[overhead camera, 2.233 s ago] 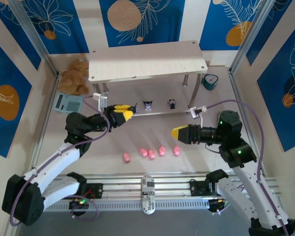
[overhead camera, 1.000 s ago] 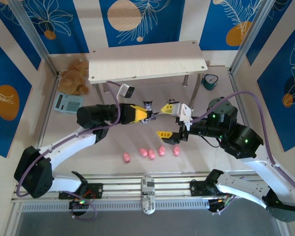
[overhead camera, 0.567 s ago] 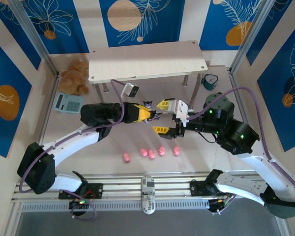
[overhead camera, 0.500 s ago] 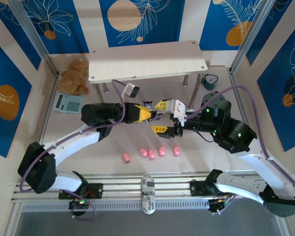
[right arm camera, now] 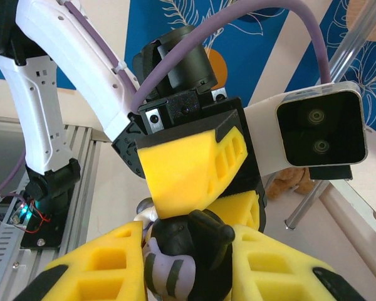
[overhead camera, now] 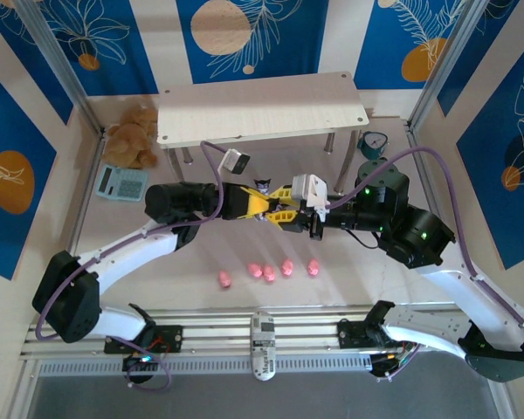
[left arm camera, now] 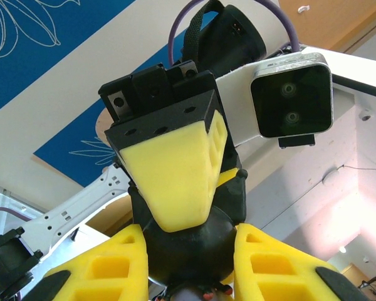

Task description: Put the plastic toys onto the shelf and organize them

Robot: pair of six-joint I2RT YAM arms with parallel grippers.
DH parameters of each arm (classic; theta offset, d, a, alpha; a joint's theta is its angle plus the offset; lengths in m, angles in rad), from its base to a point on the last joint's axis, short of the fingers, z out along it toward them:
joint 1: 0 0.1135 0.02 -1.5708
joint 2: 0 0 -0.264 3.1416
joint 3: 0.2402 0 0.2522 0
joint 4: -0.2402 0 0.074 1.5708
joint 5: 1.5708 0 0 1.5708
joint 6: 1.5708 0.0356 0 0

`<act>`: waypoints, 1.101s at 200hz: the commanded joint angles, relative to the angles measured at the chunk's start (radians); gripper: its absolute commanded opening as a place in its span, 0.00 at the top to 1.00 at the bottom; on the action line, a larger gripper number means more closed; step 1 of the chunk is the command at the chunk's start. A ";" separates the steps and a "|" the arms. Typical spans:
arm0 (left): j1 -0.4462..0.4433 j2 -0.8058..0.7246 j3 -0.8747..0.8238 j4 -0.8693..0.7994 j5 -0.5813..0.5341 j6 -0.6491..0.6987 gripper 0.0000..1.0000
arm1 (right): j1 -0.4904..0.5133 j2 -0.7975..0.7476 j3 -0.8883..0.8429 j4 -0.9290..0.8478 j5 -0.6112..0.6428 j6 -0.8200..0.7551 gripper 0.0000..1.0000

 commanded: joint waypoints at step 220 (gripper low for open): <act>-0.001 -0.093 0.574 -2.127 -0.477 1.678 0.18 | 0.255 0.196 0.334 -0.656 0.642 -0.143 1.00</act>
